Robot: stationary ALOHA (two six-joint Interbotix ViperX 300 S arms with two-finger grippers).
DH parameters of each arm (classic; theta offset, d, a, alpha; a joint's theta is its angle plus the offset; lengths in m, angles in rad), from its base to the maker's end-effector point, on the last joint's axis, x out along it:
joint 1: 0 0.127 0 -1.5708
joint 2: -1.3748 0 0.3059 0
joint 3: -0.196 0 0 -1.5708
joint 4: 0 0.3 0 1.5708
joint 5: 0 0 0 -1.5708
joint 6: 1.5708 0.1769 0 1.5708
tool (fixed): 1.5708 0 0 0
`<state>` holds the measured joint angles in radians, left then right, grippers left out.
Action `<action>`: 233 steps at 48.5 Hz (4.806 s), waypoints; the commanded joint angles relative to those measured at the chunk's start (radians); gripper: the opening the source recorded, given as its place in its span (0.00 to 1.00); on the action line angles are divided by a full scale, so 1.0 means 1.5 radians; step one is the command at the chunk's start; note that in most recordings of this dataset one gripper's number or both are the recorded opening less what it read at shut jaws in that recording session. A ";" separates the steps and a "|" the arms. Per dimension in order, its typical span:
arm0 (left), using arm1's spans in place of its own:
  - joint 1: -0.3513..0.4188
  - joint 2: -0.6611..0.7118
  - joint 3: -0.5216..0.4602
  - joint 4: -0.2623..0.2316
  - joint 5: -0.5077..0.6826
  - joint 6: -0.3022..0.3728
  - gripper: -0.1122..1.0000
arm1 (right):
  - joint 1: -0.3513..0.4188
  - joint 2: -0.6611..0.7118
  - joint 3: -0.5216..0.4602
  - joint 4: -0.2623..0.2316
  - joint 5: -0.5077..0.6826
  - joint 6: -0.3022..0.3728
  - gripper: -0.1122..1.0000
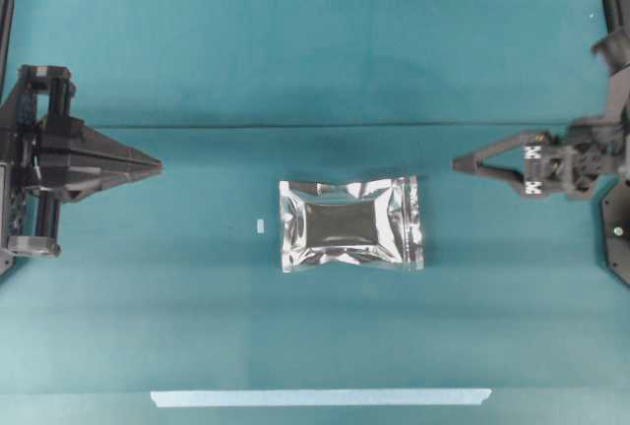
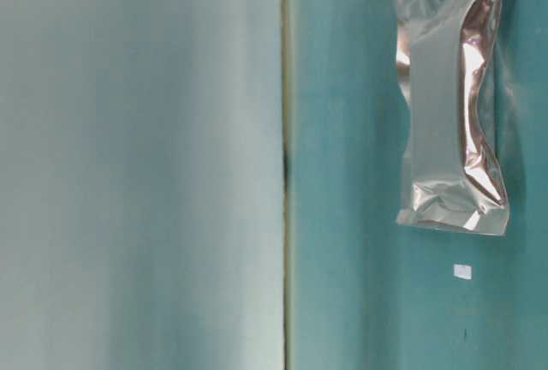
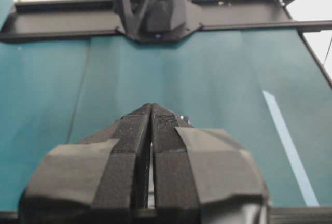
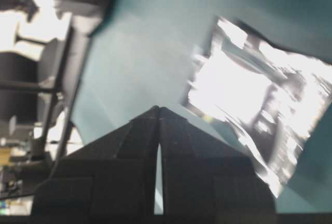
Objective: Hand over the silver zip bag and make it stand upright.
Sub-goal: 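Move the right gripper toward the right edge of the silver foil bag, then close the right gripper on the bag's right edge, then lift the bag with the right gripper and swing it upright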
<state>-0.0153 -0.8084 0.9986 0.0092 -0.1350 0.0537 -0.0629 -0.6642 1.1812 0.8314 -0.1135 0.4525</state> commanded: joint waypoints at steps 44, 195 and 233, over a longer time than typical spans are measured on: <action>0.009 -0.001 -0.018 0.001 0.032 -0.004 0.09 | 0.056 0.298 -0.031 0.011 -0.081 0.074 0.92; 0.022 -0.010 0.026 0.001 0.103 -0.089 0.09 | -0.060 0.338 -0.503 -0.292 0.607 -0.297 0.12; 0.052 -0.005 0.067 0.000 0.055 -0.190 0.09 | 0.026 0.494 -0.775 -0.559 0.877 -0.299 0.12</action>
<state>0.0537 -0.8237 1.1075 0.0092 -0.0399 -0.2102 -0.0307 0.0859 0.0460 0.0015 1.2011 0.0184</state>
